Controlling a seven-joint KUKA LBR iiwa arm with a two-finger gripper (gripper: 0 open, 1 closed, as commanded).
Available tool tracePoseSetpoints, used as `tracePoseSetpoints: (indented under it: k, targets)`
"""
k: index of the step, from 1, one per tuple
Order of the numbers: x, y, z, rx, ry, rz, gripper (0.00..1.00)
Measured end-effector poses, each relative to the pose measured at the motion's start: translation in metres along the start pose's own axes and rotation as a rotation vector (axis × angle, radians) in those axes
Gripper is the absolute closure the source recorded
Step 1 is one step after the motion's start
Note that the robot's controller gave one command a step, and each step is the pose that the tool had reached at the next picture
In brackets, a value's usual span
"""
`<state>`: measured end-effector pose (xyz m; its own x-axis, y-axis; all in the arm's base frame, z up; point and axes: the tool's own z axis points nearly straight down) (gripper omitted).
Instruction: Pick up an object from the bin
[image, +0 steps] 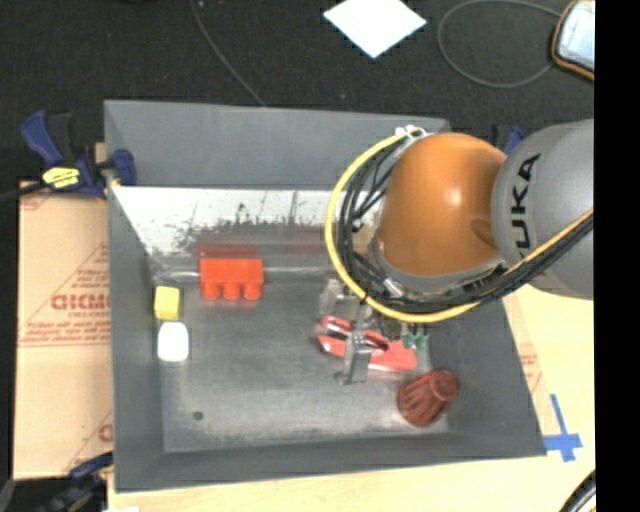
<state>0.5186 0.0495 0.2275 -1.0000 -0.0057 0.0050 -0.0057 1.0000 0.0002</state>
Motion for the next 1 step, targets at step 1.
tracePoseSetpoints:
  k: [1]
  targets:
    - [-0.0015,-0.0004,-0.0043,-0.001,-0.008,0.003,0.0]
